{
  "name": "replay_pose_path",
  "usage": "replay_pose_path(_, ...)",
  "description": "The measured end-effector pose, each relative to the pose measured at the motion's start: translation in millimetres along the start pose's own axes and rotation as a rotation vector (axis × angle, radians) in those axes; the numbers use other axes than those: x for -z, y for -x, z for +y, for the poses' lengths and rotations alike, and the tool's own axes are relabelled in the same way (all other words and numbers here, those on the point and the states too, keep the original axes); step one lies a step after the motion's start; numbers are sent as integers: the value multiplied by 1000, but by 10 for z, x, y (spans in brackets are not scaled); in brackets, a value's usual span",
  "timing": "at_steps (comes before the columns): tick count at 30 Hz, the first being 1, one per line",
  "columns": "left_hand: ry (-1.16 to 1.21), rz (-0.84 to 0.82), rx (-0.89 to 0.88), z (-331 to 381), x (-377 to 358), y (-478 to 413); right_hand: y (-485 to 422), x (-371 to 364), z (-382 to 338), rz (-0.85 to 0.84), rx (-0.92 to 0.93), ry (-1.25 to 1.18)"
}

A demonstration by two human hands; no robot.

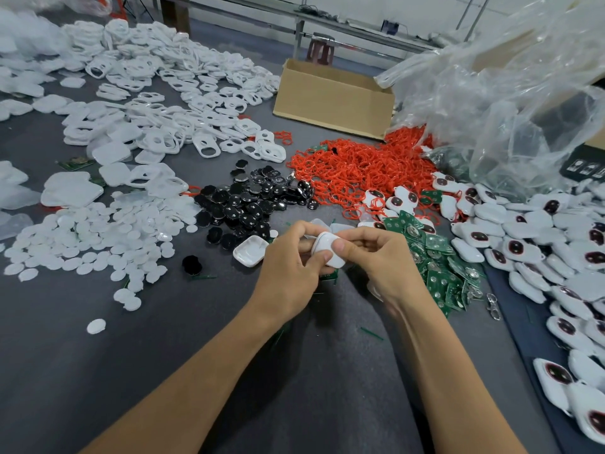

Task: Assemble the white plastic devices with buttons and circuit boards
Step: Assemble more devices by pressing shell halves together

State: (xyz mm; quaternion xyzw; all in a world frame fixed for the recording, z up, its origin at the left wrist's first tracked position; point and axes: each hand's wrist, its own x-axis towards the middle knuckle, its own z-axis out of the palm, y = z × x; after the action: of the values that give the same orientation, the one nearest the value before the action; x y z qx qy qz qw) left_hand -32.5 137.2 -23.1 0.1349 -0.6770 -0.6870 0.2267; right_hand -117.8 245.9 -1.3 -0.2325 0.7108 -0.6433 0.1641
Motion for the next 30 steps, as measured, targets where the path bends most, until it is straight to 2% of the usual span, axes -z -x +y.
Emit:
replay_pose_path(7,8,-77,-81,-9,61,0,44,21,-60,-41,34,-1)
replay_pose_path(15,52,-151,-123,-12,72,-3,83,47,-97,-14,47,-14)
replay_pose_path(20,233,-78,-55,20,46,-17,78,-21,-71,76,78,-62)
replay_pose_path(30,342,-27,23,26,30,-29,60,-14,-71,36,81,23)
